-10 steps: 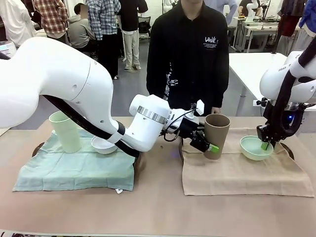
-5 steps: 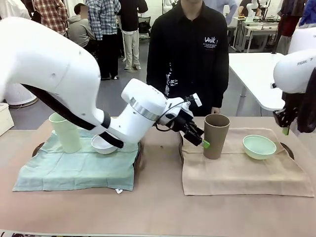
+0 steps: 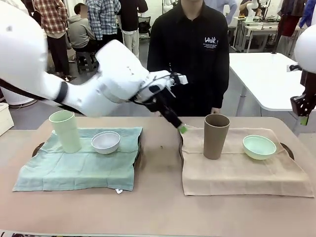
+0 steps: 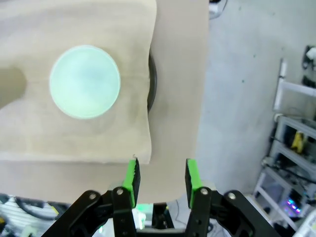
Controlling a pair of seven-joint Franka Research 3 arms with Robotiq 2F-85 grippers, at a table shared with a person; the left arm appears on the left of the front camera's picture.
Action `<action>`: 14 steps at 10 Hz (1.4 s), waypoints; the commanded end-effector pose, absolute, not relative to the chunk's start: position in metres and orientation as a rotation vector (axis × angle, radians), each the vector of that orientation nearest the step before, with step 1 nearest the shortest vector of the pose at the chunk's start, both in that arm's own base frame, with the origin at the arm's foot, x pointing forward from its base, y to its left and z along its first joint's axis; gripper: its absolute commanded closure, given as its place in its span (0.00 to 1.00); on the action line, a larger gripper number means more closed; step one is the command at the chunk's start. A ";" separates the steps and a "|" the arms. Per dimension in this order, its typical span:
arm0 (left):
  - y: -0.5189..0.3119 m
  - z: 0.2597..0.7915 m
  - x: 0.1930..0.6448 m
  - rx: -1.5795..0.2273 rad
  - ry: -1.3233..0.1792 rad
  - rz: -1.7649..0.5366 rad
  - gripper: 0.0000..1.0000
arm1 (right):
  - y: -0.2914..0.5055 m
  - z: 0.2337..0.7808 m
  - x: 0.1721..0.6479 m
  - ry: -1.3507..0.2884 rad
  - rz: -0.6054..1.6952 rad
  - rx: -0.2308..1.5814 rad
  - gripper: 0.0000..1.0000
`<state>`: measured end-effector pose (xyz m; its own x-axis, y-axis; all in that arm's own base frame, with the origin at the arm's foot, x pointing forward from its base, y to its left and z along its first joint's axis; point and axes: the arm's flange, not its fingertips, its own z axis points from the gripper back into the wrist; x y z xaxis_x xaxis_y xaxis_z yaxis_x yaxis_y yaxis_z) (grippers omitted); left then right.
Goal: Set up a tray with a mat and arrange the tableware.
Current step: Place the Picnic Bowl and Reusable plastic cup back onto the Handle tray in front of the human's position.
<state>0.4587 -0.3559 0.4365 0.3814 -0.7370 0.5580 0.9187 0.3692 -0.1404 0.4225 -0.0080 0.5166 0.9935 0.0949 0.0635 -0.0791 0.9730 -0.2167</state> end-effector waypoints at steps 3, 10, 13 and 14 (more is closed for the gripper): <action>-0.322 0.555 0.419 -0.171 -0.087 -0.780 0.00 | -0.002 0.548 0.398 -0.100 0.139 -0.153 0.51; -0.281 0.510 0.424 -0.145 -0.222 -0.847 0.00 | -0.001 0.554 0.396 -0.114 0.127 -0.178 0.51; -0.281 0.510 0.424 -0.145 -0.222 -0.847 0.00 | -0.001 0.554 0.396 -0.114 0.127 -0.178 0.51; -0.281 0.510 0.424 -0.145 -0.222 -0.847 0.00 | -0.001 0.554 0.396 -0.114 0.127 -0.178 0.51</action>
